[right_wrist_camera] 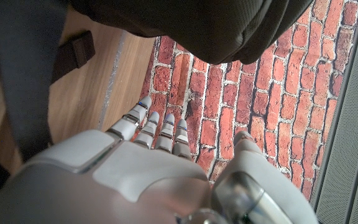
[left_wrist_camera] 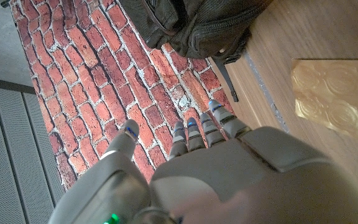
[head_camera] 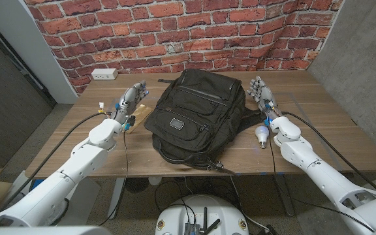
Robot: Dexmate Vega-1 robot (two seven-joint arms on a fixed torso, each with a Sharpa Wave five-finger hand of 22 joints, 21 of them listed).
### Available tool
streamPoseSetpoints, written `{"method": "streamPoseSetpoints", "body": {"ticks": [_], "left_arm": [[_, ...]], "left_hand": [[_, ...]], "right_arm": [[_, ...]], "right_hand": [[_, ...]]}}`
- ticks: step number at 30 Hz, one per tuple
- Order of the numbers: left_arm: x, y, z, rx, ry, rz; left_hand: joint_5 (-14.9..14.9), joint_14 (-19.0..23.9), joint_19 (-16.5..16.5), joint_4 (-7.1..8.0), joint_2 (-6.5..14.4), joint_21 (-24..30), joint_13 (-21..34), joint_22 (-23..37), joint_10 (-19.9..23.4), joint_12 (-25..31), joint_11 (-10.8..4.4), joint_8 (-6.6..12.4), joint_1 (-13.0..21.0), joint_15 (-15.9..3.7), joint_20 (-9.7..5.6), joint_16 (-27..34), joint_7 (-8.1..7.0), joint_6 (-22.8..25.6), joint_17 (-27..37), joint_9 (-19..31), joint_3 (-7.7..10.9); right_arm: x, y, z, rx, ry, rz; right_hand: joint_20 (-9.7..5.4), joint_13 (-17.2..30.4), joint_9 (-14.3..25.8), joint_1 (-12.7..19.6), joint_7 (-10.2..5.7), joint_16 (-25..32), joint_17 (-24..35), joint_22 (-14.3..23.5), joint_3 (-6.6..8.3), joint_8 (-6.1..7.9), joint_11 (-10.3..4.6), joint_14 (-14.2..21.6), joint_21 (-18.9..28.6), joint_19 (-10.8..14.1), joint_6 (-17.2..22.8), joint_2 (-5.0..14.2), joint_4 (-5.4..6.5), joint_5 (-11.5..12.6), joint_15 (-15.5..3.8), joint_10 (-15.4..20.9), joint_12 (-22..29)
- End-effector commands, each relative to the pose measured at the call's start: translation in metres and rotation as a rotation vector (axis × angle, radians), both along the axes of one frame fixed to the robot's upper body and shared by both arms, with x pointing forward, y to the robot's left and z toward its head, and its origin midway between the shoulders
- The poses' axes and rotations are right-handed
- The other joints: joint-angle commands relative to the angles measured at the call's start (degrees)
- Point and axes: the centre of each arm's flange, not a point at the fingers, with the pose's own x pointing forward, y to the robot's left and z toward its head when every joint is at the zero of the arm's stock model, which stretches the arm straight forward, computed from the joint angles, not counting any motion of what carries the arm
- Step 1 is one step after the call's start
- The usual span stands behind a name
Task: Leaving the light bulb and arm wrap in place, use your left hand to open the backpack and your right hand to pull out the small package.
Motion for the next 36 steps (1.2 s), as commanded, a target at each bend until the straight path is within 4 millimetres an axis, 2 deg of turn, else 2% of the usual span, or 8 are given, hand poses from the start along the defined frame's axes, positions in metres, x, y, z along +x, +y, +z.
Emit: {"method": "streamPoseSetpoints", "body": {"ticks": [1, 17, 29, 36], "left_arm": [[-0.025, 0.012, 0.012, 0.12, -0.031, 0.033], [-0.058, 0.024, 0.018, 0.254, -0.083, 0.071], [-0.082, 0.027, 0.018, 0.351, -0.122, 0.109], [-0.092, 0.03, 0.019, 0.409, -0.163, 0.114]], "left_hand": [[0.08, 0.88, 0.96, -1.04, 0.53, 0.25, 0.2, 0.16, 0.95, 0.42, -0.32, 0.39, 1.31, -1.3, -2.94, 0.35, -0.13, 1.45, 0.09, 0.1, 0.37], [0.09, 2.69, 2.59, -4.29, -0.3, 0.32, 0.18, 0.07, 3.3, 0.59, -1.68, 0.49, 3.85, -2.72, -3.67, 0.41, -1.65, 4.55, 0.06, 0.11, 1.15], [0.32, 5.16, 4.36, -5.73, -1.45, 0.29, 0.18, 0.01, 6.17, 0.83, -2.87, 0.73, 6.98, -3.59, -4.73, 0.53, -2.75, 7.78, 0.05, 0.13, 1.79], [0.38, 6.43, 5.07, -6.36, -3.85, 0.11, 0.17, -0.03, 7.23, 0.63, -3.55, 1.0, 9.96, -4.46, -5.29, 0.51, -3.35, 9.19, 0.09, 0.14, 1.96]], "right_arm": [[-0.003, 0.001, -0.002, 0.015, -0.007, -0.015], [-0.006, 0.009, -0.003, 0.023, -0.033, -0.041], [-0.011, 0.008, -0.004, 0.031, -0.052, -0.06], [-0.014, 0.009, -0.006, 0.035, -0.056, -0.065]], "right_hand": [[-1.15, 0.09, 0.19, 0.59, -0.13, -0.29, -0.02, 0.11, 0.37, 0.0, 0.04, 0.39, 0.38, -0.3, 0.28, 0.47, -0.36, 0.16, -2.29, 0.47, -0.02], [-1.33, 0.05, 0.18, 0.57, 0.06, -0.26, -0.2, 0.1, 0.36, 0.0, -0.02, 0.55, 0.49, -0.12, 0.42, 0.65, -0.56, 0.12, -2.31, 0.65, -0.02], [-1.44, 0.03, 0.17, 0.61, 0.06, -0.28, -0.33, 0.09, 0.41, -0.03, -0.03, 0.56, 0.51, -0.13, 0.47, 0.93, -0.71, 0.1, -2.49, 0.74, -0.04], [-1.51, 0.02, 0.17, 0.59, 0.07, -0.24, -0.39, 0.09, 0.48, -0.05, -0.18, 0.61, 0.54, -0.11, 0.5, 1.26, -0.73, 0.1, -2.61, 0.75, -0.07]]}}
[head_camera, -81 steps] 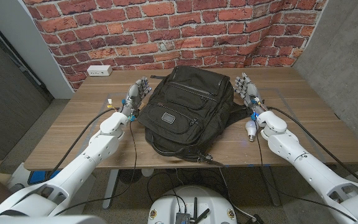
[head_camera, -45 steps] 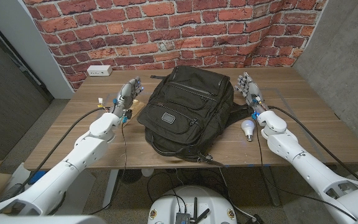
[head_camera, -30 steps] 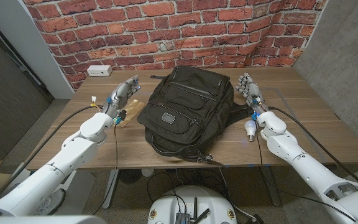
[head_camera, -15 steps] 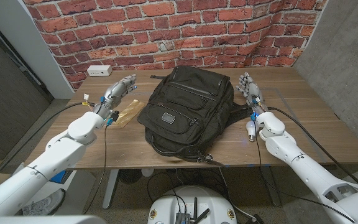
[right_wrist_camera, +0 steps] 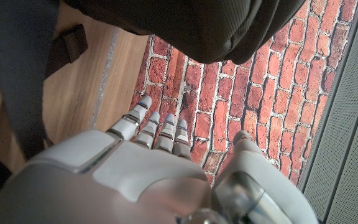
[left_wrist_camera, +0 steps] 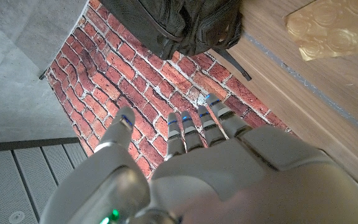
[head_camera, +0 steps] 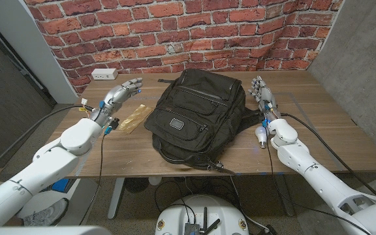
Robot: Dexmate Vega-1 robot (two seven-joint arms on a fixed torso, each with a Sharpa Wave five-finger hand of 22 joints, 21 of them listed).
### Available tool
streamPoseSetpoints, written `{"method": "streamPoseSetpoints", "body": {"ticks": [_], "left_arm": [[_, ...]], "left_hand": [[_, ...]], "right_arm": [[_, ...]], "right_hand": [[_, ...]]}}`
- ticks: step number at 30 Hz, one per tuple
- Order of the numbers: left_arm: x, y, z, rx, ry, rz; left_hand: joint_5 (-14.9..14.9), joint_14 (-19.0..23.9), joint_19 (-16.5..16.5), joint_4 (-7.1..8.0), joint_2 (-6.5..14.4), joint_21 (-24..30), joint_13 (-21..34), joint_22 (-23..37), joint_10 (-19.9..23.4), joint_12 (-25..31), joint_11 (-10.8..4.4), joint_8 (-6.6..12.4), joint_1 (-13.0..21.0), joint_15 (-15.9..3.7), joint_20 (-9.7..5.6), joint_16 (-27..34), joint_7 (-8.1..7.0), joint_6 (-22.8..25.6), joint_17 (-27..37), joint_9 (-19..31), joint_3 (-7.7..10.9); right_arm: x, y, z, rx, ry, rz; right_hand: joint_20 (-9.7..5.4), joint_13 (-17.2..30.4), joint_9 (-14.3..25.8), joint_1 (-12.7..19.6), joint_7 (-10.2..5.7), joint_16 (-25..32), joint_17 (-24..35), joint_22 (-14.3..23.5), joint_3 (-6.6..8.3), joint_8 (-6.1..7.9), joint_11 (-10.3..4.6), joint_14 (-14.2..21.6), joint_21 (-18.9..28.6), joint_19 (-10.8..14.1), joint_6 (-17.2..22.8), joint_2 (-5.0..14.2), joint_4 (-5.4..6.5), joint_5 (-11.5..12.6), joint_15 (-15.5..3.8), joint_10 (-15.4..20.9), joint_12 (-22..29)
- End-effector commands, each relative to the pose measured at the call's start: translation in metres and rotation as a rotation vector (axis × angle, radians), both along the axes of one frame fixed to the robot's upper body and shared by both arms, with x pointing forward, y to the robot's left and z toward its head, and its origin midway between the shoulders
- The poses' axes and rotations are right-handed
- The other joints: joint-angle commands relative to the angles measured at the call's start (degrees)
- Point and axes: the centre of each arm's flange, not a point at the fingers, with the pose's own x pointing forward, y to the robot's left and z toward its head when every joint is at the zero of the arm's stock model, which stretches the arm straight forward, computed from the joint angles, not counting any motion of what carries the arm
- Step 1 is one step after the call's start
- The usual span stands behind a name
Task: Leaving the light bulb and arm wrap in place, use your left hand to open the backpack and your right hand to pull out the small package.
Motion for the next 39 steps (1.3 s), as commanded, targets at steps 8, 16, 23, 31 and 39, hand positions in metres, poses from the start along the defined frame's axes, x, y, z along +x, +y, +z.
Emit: {"method": "streamPoseSetpoints", "body": {"ticks": [8, 16, 23, 31, 39], "left_arm": [[-0.032, 0.002, 0.006, 0.217, -0.077, 0.027], [-0.04, -0.005, 0.015, 0.365, -0.112, 0.056], [-0.047, -0.01, 0.022, 0.46, -0.13, 0.052], [-0.055, -0.018, 0.027, 0.574, -0.156, 0.069], [-0.068, -0.025, 0.024, 0.685, -0.232, 0.125]], "left_hand": [[0.47, 2.62, 2.23, -0.54, -3.55, 0.02, 0.16, 0.12, 2.76, 0.2, -0.69, 0.82, 6.72, -5.09, -5.77, 0.22, -2.21, 3.02, 0.11, 0.18, 0.32], [0.55, 4.68, 3.9, -0.47, -6.24, 0.08, 0.14, 0.14, 4.64, 0.02, -1.21, 1.28, 12.66, -6.63, -6.45, 0.28, -3.77, 5.94, 0.1, 0.29, 0.23], [0.45, 6.17, 5.26, -0.34, -8.31, 0.13, 0.11, 0.15, 6.15, -0.07, -1.91, 1.46, 16.83, -7.61, -7.78, 0.27, -3.91, 7.74, 0.09, 0.31, -0.28], [0.34, 8.26, 7.18, 0.03, -10.93, 0.13, 0.08, 0.22, 9.15, -0.07, -4.33, 2.33, 23.04, -9.38, -8.77, 0.24, -4.23, 12.49, 0.1, 0.38, -1.79], [0.3, 9.9, 9.46, 0.19, -11.72, 0.38, 0.04, 0.29, 11.65, -0.21, -4.83, 2.33, 26.75, -9.88, -9.48, 0.04, -4.18, 15.57, 0.1, 0.38, -3.61]], "right_arm": [[-0.008, 0.003, -0.004, 0.012, -0.02, -0.018], [-0.01, 0.0, -0.005, 0.008, -0.011, -0.026], [-0.009, -0.002, -0.003, -0.006, -0.004, -0.032], [-0.01, -0.006, 0.0, -0.026, 0.011, -0.034], [-0.012, -0.011, 0.0, -0.02, 0.028, -0.042]], "right_hand": [[-1.53, 0.0, 0.16, 0.25, 0.08, -0.24, 0.1, 0.1, -0.02, -0.06, -0.35, 0.27, 0.17, -0.1, 0.52, 1.03, -0.31, 0.07, -2.37, 0.52, -0.09], [-1.73, -0.01, 0.15, 0.24, 0.03, -0.29, 0.01, 0.1, -0.04, -0.14, -0.38, 0.13, 0.08, -0.35, 0.37, 1.06, -0.43, 0.04, -2.37, 0.39, -0.17], [-1.76, -0.02, 0.15, 0.23, 0.0, -0.31, -0.05, 0.09, -0.05, -0.16, -0.41, 0.07, 0.01, -0.59, 0.34, 1.11, -0.51, 0.02, -2.41, 0.32, -0.22], [-1.87, -0.02, 0.14, 0.2, 0.05, -0.35, -0.09, 0.09, -0.06, -0.3, -0.42, -0.07, -0.09, -0.96, -0.02, 1.18, -0.56, 0.0, -2.41, 0.28, -0.24], [-1.96, -0.03, 0.14, 0.14, 0.05, -0.35, -0.14, 0.09, -0.1, -0.33, -0.46, -0.12, -0.1, -1.16, -0.14, 1.2, -0.62, -0.02, -2.39, 0.2, -0.28]]}}
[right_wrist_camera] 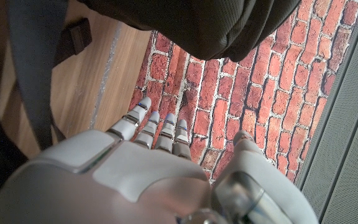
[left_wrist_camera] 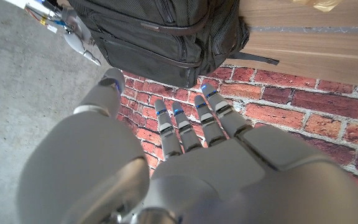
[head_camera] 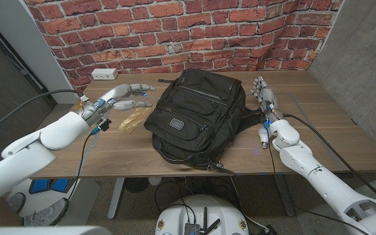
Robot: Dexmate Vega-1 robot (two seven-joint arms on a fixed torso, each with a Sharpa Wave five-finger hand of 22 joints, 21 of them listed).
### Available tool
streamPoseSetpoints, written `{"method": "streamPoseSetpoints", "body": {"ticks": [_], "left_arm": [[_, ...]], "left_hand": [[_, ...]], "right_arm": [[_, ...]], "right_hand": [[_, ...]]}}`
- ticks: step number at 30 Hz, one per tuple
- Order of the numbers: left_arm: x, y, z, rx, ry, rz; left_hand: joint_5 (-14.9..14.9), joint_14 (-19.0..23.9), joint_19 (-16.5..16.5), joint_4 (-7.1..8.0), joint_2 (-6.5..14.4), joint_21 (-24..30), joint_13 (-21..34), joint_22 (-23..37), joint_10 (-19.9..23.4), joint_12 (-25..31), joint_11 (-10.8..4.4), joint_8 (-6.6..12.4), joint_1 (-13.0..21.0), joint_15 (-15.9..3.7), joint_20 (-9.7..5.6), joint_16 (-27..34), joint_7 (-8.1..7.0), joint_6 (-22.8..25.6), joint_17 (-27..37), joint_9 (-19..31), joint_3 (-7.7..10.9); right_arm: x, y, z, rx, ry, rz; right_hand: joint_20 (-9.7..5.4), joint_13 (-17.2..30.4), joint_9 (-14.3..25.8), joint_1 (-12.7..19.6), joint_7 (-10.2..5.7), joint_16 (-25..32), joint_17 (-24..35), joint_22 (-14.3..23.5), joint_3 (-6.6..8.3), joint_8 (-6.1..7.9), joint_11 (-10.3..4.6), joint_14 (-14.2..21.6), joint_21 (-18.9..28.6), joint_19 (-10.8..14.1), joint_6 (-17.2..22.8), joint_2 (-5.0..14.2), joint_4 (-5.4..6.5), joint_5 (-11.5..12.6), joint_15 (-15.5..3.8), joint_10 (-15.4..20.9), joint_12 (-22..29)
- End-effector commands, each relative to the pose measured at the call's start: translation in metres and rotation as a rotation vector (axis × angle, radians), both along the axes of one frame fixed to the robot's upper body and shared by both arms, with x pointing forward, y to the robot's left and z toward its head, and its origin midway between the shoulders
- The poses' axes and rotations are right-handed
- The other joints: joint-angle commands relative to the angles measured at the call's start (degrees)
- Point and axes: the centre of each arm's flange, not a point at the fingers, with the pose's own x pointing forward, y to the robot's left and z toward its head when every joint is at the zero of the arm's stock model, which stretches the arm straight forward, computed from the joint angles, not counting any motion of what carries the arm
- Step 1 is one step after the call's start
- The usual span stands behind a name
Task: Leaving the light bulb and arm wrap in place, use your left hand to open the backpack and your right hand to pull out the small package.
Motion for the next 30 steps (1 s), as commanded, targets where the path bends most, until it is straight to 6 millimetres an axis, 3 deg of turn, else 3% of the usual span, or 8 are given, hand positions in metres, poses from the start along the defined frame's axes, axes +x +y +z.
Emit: {"method": "streamPoseSetpoints", "body": {"ticks": [1, 13, 30], "left_arm": [[-0.018, -0.01, 0.001, 0.168, -0.1, 0.044], [-0.038, -0.016, -0.002, 0.353, -0.241, 0.133], [-0.063, -0.019, -0.025, 0.504, -0.39, 0.255]], "left_hand": [[0.05, 0.48, 0.99, 0.0, -0.28, 0.34, 0.03, 0.13, 1.08, -0.25, -0.41, 0.21, 1.51, -9.89, -9.24, 0.04, -0.46, 1.1, 0.09, 0.09, -0.71], [-0.2, 0.38, 1.13, -0.06, -0.85, 0.13, 0.03, 0.16, 1.49, -0.54, -1.02, -0.09, 3.67, -9.99, -9.42, -0.15, -1.32, 1.57, 0.11, 0.08, -1.63], [-0.28, 0.88, 1.37, 0.3, -0.55, 0.07, 0.03, 0.25, 2.25, -0.72, -1.14, -0.56, 5.91, -10.05, -9.49, -0.07, -1.88, 1.97, 0.17, 0.11, -2.94]], "right_arm": [[-0.002, -0.006, 0.001, 0.0, 0.022, -0.011], [0.004, -0.002, 0.004, -0.001, 0.022, -0.017], [0.012, 0.005, 0.003, 0.011, 0.021, -0.023]], "right_hand": [[-2.27, -0.03, 0.13, 0.14, 0.04, -0.36, 0.11, 0.09, 0.06, -0.1, -0.19, -0.14, -0.09, -0.23, -0.13, 1.22, -0.47, -0.02, -2.42, -0.07, -0.05], [-2.28, -0.04, 0.12, 0.18, 0.0, -0.36, 0.03, 0.09, 0.08, -0.11, -0.25, -0.15, -0.05, -0.26, -0.24, 1.27, -0.59, -0.03, -2.41, -0.05, -0.04], [-2.11, -0.05, 0.12, 0.21, 0.02, -0.35, -0.11, 0.09, 0.06, -0.12, -0.18, -0.16, 0.06, -0.19, -0.37, 1.3, -0.8, -0.07, -2.33, -0.12, -0.07]]}}
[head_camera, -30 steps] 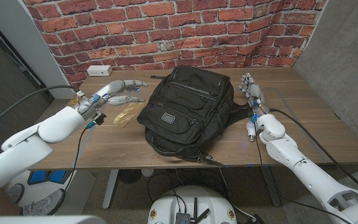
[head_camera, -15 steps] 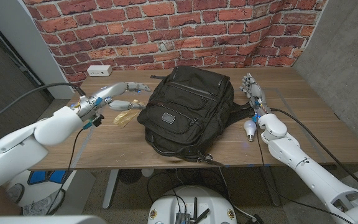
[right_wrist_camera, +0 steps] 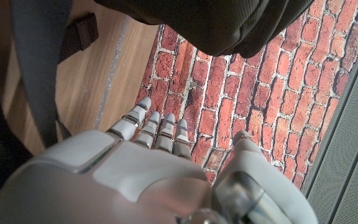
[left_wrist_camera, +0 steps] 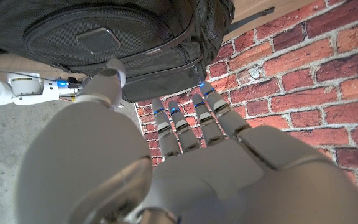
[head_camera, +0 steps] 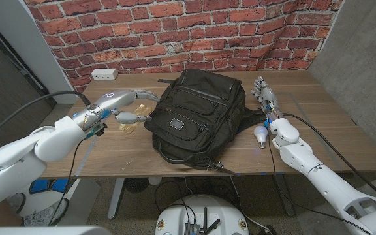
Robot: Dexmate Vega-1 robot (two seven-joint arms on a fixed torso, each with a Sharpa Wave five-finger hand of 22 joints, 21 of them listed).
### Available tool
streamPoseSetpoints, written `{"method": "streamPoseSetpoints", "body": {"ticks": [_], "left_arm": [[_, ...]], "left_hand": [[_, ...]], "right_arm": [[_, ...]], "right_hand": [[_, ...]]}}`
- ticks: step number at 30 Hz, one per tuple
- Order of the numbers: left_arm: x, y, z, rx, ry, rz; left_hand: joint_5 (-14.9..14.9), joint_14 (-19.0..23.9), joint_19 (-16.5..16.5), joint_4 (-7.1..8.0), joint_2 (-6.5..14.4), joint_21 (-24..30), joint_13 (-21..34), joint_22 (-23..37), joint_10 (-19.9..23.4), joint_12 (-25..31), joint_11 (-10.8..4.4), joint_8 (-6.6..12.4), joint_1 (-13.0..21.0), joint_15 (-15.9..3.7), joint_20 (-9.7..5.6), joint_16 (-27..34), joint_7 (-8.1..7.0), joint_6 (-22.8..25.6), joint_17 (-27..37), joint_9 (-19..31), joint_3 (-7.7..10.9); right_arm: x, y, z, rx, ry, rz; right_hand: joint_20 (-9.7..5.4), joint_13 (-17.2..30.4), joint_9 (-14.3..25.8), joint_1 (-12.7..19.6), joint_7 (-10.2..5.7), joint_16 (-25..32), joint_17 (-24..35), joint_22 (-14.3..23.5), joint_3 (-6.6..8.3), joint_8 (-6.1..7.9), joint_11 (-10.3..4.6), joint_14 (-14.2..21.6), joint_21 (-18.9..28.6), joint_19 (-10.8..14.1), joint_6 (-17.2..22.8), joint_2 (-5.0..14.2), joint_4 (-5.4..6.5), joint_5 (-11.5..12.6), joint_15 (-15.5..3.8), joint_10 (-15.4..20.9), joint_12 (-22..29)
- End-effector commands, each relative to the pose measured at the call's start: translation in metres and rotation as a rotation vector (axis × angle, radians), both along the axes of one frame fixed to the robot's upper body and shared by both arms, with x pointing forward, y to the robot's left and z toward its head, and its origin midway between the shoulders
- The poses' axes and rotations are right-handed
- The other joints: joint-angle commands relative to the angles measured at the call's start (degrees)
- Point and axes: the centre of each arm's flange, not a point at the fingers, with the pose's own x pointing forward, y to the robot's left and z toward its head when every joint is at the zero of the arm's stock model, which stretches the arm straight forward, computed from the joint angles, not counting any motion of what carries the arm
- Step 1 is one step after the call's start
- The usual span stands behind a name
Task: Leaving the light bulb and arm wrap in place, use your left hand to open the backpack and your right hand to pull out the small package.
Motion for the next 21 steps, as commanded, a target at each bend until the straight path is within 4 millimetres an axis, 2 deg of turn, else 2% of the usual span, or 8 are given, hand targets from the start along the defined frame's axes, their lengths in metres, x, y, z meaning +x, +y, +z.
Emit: {"method": "streamPoseSetpoints", "body": {"ticks": [1, 7, 21], "left_arm": [[-0.019, 0.0, -0.015, 0.124, -0.109, 0.099], [-0.022, -0.001, -0.025, 0.158, -0.152, 0.13], [-0.024, -0.004, -0.049, 0.206, -0.218, 0.192]], "left_hand": [[-0.01, 0.26, 0.44, -0.17, 0.0, 0.06, 0.03, 0.26, 0.37, -0.29, 0.05, -0.31, 0.96, -10.07, -9.8, -0.08, -0.11, 0.25, 0.17, 0.13, -0.33], [-0.01, -0.08, 0.13, -0.01, 0.12, -0.1, 0.04, 0.27, -0.37, -0.66, 0.07, -0.99, 1.85, -10.11, -9.88, -0.23, 0.41, -0.85, 0.18, 0.16, -1.2], [-0.07, -1.06, -1.49, 0.07, 0.39, -0.45, 0.05, 0.25, -1.88, -0.93, 0.16, -1.91, 4.0, -10.09, -9.94, -0.33, 0.48, -3.31, 0.18, 0.21, -2.75]], "right_arm": [[0.006, 0.005, 0.001, 0.003, -0.002, -0.002], [0.009, 0.008, 0.003, 0.001, 0.0, 0.003], [0.006, 0.005, 0.003, -0.004, 0.003, -0.008]], "right_hand": [[-1.97, -0.05, 0.11, 0.2, 0.01, -0.34, 0.16, 0.09, 0.08, -0.13, -0.2, -0.16, 0.06, -0.08, 0.04, 1.3, -0.33, -0.08, -2.31, -0.14, -0.05], [-1.94, -0.05, 0.11, 0.2, 0.03, -0.34, 0.12, 0.09, 0.08, -0.13, -0.15, -0.16, 0.07, -0.09, 0.01, 1.32, -0.38, -0.09, -2.26, -0.16, -0.06], [-1.98, -0.05, 0.11, 0.16, 0.02, -0.42, 0.03, 0.09, 0.05, -0.16, -0.11, -0.42, 0.03, -0.32, -0.17, 1.34, -0.49, -0.12, -2.39, -0.37, -0.12]]}}
